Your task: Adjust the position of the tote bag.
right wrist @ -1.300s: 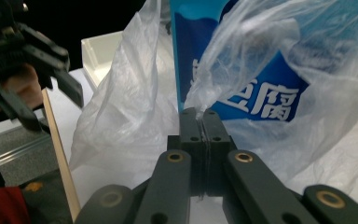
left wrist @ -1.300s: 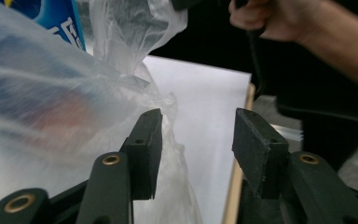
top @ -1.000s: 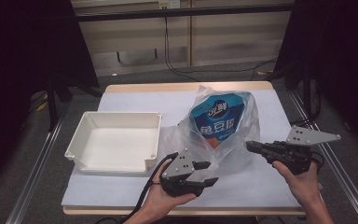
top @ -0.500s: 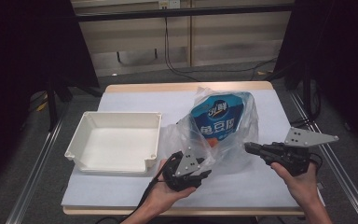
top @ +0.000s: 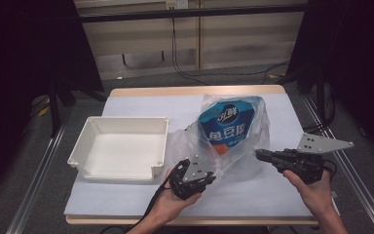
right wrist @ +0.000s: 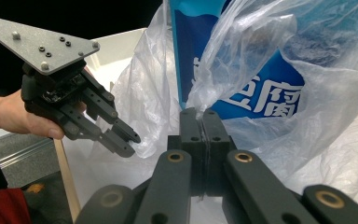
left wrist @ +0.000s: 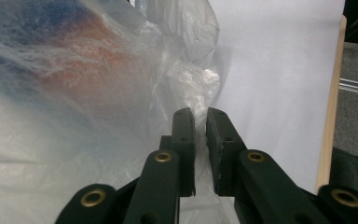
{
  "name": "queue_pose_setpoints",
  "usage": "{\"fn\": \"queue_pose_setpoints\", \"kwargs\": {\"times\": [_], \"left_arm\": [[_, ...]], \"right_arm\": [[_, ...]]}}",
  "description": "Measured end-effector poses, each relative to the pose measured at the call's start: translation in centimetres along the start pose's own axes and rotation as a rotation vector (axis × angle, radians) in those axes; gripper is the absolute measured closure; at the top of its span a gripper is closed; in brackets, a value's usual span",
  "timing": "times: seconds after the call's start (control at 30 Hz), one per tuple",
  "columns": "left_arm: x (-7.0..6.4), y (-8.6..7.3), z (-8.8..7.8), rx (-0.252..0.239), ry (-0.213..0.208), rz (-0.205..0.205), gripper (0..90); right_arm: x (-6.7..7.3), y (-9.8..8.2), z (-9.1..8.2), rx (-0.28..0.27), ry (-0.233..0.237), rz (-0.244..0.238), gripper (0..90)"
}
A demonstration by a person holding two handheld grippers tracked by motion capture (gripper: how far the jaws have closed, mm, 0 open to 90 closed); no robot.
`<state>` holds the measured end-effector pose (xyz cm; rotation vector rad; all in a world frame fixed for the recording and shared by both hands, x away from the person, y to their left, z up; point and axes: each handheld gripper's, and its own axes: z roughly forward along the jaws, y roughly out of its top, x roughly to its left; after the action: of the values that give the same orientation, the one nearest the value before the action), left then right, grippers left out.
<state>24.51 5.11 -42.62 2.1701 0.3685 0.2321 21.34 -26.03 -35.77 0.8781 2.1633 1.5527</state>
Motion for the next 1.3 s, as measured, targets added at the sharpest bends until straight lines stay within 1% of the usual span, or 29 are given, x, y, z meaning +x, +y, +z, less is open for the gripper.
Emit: {"fn": "queue_pose_setpoints", "kwargs": {"times": [0.03, 0.1, 0.13, 0.17, 0.23, 0.27, 0.3, 0.33, 0.37, 0.47, 0.53, 0.6, 0.67, 0.7, 0.8, 0.93, 0.97, 1.0, 1.03, 1.1, 1.17, 1.27, 1.3], "left_arm": [[0.0, 0.0, -0.1, -0.004, -0.010, -0.006, 84.7], [0.0, 0.0, -0.3, -0.005, -0.019, 0.000, 85.6], [0.1, 0.0, -0.5, -0.014, -0.036, -0.005, 86.9], [0.1, 0.0, -0.5, -0.014, -0.036, -0.005, 87.5], [0.3, 0.1, -0.9, -0.015, -0.057, -0.003, 87.6], [0.3, 0.1, -1.2, -0.037, -0.071, -0.017, 87.7], [0.3, 0.1, -1.2, -0.037, -0.071, -0.017, 87.7], [0.3, 0.1, -1.4, -0.038, -0.081, -0.030, 87.7], [0.2, 0.1, -1.5, -0.049, -0.094, -0.039, 87.7], [0.2, 0.4, -2.1, -0.082, -0.110, -0.059, 87.8], [0.2, 0.7, -2.8, -0.090, -0.109, -0.054, 88.0], [0.2, 0.9, -3.3, -0.116, -0.135, -0.063, 88.3], [0.3, 1.2, -4.1, -0.129, -0.148, -0.058, 88.6], [0.3, 1.2, -4.1, -0.129, -0.148, -0.058, 88.7], [0.6, 1.5, -4.9, -0.147, -0.155, -0.054, 89.0], [1.0, 1.8, -5.9, -0.149, -0.137, -0.059, 89.3], [1.2, 1.8, -6.1, -0.149, -0.140, -0.059, 89.3], [1.3, 1.9, -6.4, -0.139, -0.127, -0.058, 89.4], [1.5, 1.9, -6.5, -0.148, -0.130, -0.063, 89.5], [1.8, 2.1, -6.9, -0.146, -0.121, -0.068, 89.5], [2.2, 2.4, -7.5, -0.163, -0.130, -0.071, 89.6], [2.4, 2.8, -8.5, -0.170, -0.114, -0.056, 89.6], [2.4, 2.9, -8.7, -0.176, -0.113, -0.061, 89.6]], "right_arm": [[-0.1, -0.1, 0.0, 0.002, -0.003, 0.006, 90.0], [-0.1, -0.2, 0.0, 0.003, -0.005, 0.006, 90.0], [-0.1, -0.3, 0.1, 0.008, -0.002, 0.013, 90.0], [-0.1, -0.4, 0.1, 0.011, -0.003, 0.011, 90.0], [-0.1, -0.5, 0.2, 0.013, -0.003, 0.014, 90.0], [-0.1, -0.5, 0.3, 0.016, -0.002, 0.011, 90.0], [-0.1, -0.5, 0.3, 0.016, -0.002, 0.011, 90.0], [-0.2, -0.5, 0.3, 0.014, 0.001, 0.013, 90.0], [-0.2, -0.5, 0.2, 0.015, 0.000, 0.014, 90.0], [-0.3, -0.5, 0.2, 0.013, -0.002, 0.015, 90.0], [-0.3, -0.5, -0.1, 0.008, -0.008, 0.015, 90.0], [-0.4, -0.4, -0.2, 0.004, -0.012, 0.014, 90.0], [-0.4, -0.4, -0.3, 0.000, -0.016, 0.015, 90.0], [-0.4, -0.3, -0.4, 0.000, -0.015, 0.014, 90.0], [-0.4, -0.3, -0.5, -0.003, -0.017, 0.014, 90.0], [-0.4, -0.1, -0.6, 0.001, -0.019, 0.007, 90.0], [-0.4, 0.0, -0.7, 0.000, -0.024, 0.006, 90.0], [-0.3, 0.0, -0.8, -0.002, -0.032, 0.005, 90.0], [-0.4, 0.1, -0.8, -0.003, -0.036, 0.001, 90.0], [-0.4, 0.2, -0.9, -0.003, -0.042, -0.002, 90.0], [-0.4, 0.3, -1.0, -0.002, -0.046, -0.002, 90.0], [-0.5, 0.3, -1.1, -0.016, -0.058, 0.000, 90.0], [-0.5, 0.4, -1.2, -0.018, -0.061, -0.003, 90.0]]}}
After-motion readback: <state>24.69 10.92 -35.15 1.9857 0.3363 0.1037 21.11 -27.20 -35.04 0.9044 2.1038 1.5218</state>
